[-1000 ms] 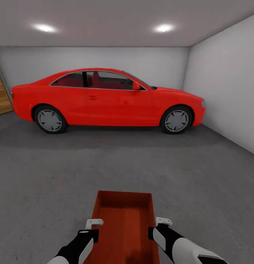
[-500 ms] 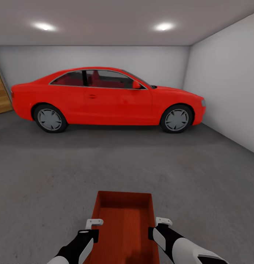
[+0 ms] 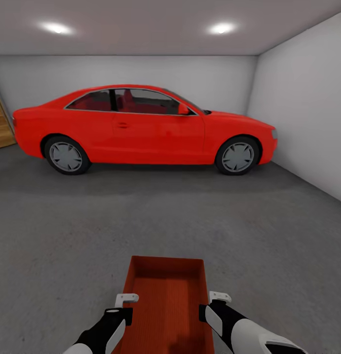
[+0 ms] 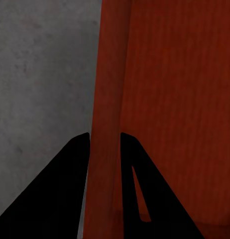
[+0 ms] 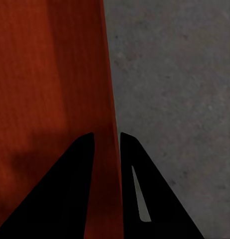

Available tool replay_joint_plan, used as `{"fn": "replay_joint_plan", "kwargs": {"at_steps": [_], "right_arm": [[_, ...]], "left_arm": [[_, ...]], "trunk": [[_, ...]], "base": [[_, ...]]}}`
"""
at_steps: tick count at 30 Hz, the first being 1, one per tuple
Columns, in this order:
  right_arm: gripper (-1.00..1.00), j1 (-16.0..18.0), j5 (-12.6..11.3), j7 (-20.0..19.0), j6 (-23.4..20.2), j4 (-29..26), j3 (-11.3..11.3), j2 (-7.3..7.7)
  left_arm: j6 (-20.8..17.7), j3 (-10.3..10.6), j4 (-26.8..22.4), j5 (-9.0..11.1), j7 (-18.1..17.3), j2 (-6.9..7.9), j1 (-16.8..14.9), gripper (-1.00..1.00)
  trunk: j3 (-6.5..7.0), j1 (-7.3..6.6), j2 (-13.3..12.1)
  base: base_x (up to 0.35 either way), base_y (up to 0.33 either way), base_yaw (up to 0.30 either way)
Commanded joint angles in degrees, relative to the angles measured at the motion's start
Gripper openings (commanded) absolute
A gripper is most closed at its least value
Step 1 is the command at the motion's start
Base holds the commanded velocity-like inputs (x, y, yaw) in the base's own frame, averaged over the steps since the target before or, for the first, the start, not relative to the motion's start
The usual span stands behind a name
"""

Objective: Move the two storage containers from the living room to the garage. In the garage, place one container on the floor and stack the other container on top of it (either order is fine).

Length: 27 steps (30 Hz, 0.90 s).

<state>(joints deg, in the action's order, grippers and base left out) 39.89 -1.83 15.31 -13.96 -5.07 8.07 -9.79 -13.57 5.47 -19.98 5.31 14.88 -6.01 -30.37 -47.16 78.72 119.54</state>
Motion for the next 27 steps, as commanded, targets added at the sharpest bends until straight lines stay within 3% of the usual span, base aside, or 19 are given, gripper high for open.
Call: {"fn": "replay_joint_plan", "kwargs": {"at_steps": [1, 27], "right_arm": [[-1.0, 0.0, -1.6, 0.2, -0.1, 0.0, -1.0, -0.06], [-1.0, 0.0, -1.6, 0.2, -0.1, -0.1, -1.0, -0.06]], "left_arm": [[-0.1, 1.3, -0.1, 1.5, -0.4, 0.03, 0.0, -1.0], [-0.1, 1.2, -0.1, 1.5, -0.4, 0.03, 0.0, -1.0]], "trunk": [[-0.15, -0.01, 0.0], [-2.5, -0.01, 0.0]], "base": [[0.0, 0.0, 0.0], [0.0, 0.0, 0.0]]}}
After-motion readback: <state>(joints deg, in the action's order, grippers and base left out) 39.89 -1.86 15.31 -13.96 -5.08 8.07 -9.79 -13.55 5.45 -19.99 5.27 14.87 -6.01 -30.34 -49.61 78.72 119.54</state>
